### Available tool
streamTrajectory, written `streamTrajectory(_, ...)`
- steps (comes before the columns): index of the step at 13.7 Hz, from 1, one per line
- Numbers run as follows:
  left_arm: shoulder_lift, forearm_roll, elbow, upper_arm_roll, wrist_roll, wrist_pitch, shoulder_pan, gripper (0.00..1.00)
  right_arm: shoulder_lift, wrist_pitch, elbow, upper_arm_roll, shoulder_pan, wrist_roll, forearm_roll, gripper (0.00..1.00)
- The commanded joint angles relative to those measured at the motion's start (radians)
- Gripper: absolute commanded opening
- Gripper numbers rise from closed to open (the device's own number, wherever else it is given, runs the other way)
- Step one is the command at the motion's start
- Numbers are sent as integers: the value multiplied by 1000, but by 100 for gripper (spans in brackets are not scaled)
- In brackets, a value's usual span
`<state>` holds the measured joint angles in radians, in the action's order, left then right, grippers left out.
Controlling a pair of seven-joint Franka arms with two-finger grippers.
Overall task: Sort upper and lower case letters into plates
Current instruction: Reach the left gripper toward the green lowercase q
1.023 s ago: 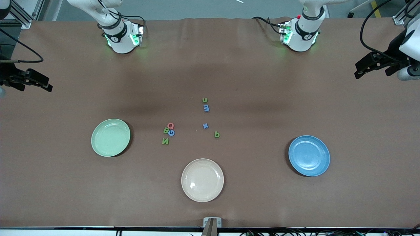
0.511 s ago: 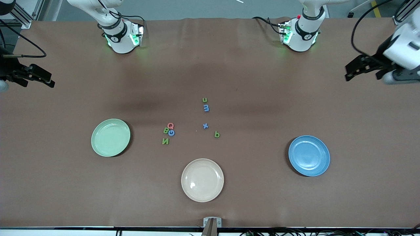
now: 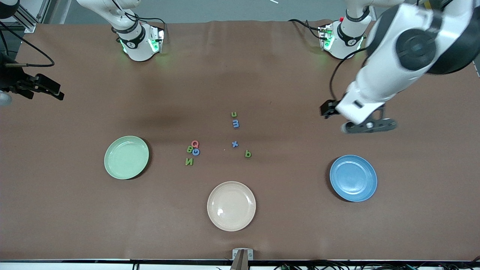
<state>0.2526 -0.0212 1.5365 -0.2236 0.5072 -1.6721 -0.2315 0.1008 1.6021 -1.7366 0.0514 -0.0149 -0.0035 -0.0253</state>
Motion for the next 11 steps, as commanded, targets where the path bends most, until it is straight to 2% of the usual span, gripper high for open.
streamTrajectory(1,120,-25,-42,3,47,-88,-84,100,27,-1,-29,-11,-14,-16,10,100)
streamTrajectory(6,338,-26,-44,15,74,-389,-204,96,27,-11,-29,-11,-14,-16,19,100)
streamTrajectory(9,430,-25,-45,15,143,-529,-249,94,27,-10,-27,-11,-13,-16,31,100)
streamTrajectory(11,483,-67,-50,23,145,-599,-282,82,27,-5,-27,-11,-14,-16,31,100)
